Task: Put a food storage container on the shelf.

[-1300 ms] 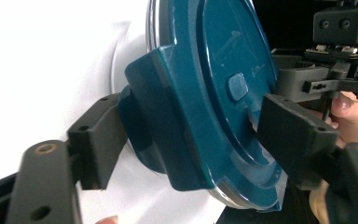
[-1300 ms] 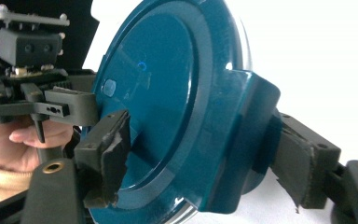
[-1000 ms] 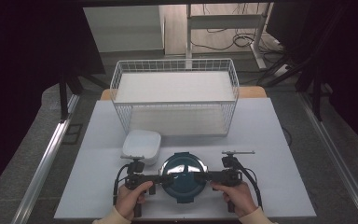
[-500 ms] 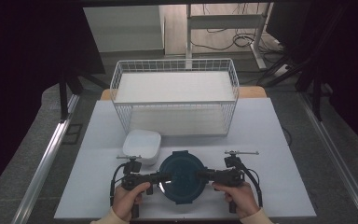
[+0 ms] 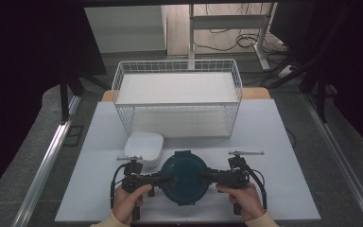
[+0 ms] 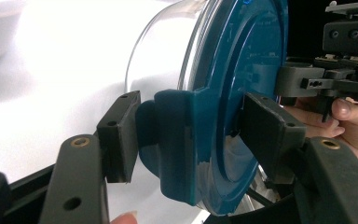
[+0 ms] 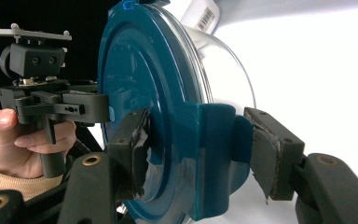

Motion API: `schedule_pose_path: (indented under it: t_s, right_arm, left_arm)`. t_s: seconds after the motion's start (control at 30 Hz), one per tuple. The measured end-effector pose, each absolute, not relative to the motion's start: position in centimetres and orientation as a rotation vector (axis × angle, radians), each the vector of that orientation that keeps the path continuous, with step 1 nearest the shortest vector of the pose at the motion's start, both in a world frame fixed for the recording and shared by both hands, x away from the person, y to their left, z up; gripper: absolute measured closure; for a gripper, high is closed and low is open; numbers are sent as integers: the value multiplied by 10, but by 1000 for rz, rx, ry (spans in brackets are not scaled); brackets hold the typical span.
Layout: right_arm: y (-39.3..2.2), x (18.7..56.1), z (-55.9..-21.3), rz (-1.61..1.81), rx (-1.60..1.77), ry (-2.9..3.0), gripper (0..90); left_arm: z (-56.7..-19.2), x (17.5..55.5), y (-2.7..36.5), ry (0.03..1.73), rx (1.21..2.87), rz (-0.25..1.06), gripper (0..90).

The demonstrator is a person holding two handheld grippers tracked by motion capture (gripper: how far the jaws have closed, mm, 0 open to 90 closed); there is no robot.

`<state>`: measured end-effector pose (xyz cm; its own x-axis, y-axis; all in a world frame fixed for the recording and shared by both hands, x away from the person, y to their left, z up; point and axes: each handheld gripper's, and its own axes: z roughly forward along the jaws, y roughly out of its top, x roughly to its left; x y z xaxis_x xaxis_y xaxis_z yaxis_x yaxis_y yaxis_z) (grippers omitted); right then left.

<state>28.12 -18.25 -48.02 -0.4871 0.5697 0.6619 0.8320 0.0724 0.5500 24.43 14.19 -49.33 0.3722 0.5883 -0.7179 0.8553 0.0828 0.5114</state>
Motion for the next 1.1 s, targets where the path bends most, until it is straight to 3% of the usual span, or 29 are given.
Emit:
schedule_pose_path:
  t_s: [1.1]
  right_arm:
    - [-180,293,-435,-1479,-1363,-2160,426]
  left_arm:
    - [-449,266,144,1242,1634,-270,395]
